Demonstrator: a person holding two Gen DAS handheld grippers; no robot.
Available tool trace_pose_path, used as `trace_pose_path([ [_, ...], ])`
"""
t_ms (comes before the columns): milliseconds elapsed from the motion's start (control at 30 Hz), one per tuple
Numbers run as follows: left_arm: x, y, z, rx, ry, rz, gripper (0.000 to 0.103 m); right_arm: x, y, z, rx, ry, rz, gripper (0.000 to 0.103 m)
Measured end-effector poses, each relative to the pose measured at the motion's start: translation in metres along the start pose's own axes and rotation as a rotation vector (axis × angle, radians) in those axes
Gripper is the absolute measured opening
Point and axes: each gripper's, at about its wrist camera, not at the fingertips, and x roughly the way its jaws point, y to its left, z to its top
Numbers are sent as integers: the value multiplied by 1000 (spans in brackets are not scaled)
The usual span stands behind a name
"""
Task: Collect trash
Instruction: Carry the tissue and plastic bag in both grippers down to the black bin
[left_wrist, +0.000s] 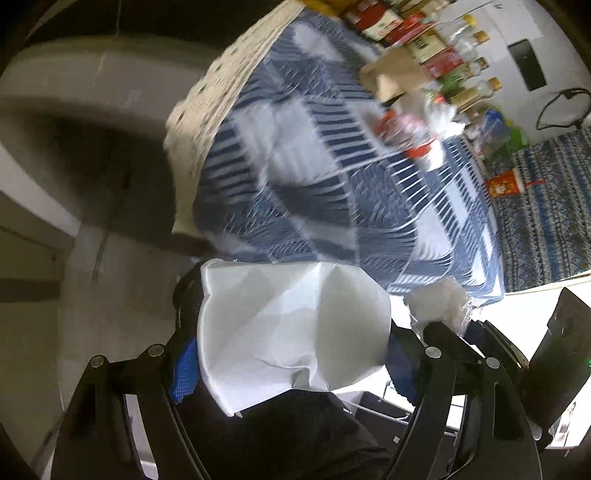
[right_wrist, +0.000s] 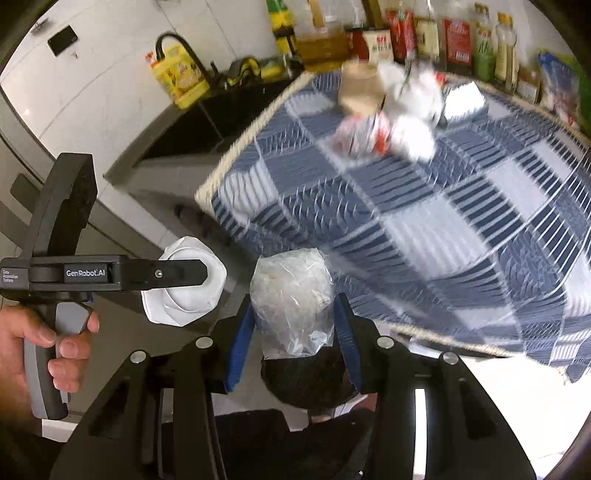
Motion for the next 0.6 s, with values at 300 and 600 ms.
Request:
trace_pose_path([
  [300,43,36,-15,-78,106,12,79,53,-5,-28,39,130,6,44],
  [600,93,65,-28,-117,215,50,79,112,-29,-60,125,289,46,45],
])
